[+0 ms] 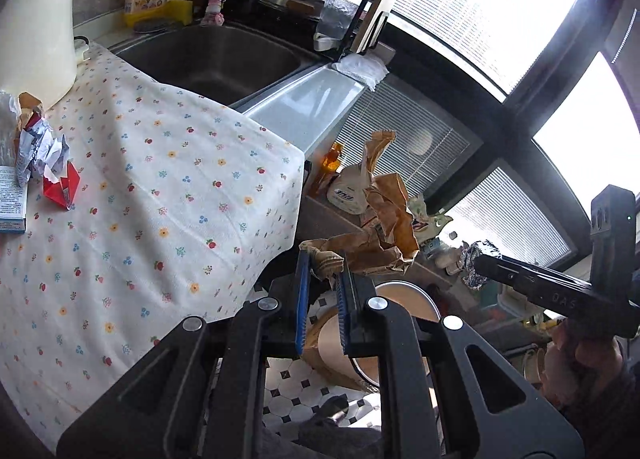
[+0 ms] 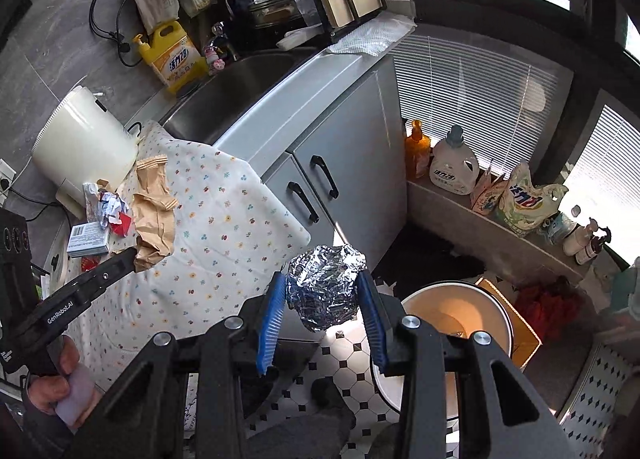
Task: Collect trash
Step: 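Carry the brown paper and foil ball down over the bin, then open the left tool while the right tool opens, dropping both into the bin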
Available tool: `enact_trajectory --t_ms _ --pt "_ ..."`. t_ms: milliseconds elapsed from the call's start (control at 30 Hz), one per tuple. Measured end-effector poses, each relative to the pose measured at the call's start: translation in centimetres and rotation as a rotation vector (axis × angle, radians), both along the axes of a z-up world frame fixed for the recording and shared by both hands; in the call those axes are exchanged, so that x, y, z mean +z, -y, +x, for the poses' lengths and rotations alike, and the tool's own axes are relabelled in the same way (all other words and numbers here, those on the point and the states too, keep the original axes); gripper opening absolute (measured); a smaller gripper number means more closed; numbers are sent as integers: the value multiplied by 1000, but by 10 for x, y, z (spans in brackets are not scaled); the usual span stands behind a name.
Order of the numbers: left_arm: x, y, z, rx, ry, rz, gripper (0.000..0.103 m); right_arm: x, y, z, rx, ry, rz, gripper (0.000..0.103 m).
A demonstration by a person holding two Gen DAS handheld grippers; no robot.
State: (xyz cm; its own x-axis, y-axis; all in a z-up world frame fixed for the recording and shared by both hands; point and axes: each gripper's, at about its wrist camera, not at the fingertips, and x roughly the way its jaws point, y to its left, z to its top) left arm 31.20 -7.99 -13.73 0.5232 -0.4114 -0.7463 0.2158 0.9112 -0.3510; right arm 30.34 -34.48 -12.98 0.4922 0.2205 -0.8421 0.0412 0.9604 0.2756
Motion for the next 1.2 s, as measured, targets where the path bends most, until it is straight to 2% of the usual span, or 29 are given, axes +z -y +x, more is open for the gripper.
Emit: enact_trajectory --t_ms 133,167,233,267,733,1000,1067,1133,1200 --pt "-8 37 -2 -55 -24 6 13 -6 35 -18 -45 -17 2 39" --pt "-10 47 -3 -68 -30 9 13 -8 43 -22 -54 -19 10 52" --pt "-14 65 -6 -91 -43 13 13 -7 60 -32 -86 -7 0 72" --pt "-17 73 -7 -102 -49 15 13 -8 67 -37 -98 -5 -7 74" --pt "-65 180 -29 -191 -154 46 14 -24 177 -92 -224 -45 -10 76" --pt "-99 219 -39 -215 -222 65 15 -32 214 -106 -240 -61 -24 76" --pt "-110 224 -41 -213 -252 54 23 -35 220 -108 -237 -67 -29 76" --pt "-119 227 -42 -204 -282 28 60 -38 225 -109 -234 -72 -31 76" --pt "-120 227 -43 -186 -273 3 67 -39 227 -110 -227 -77 -35 76"
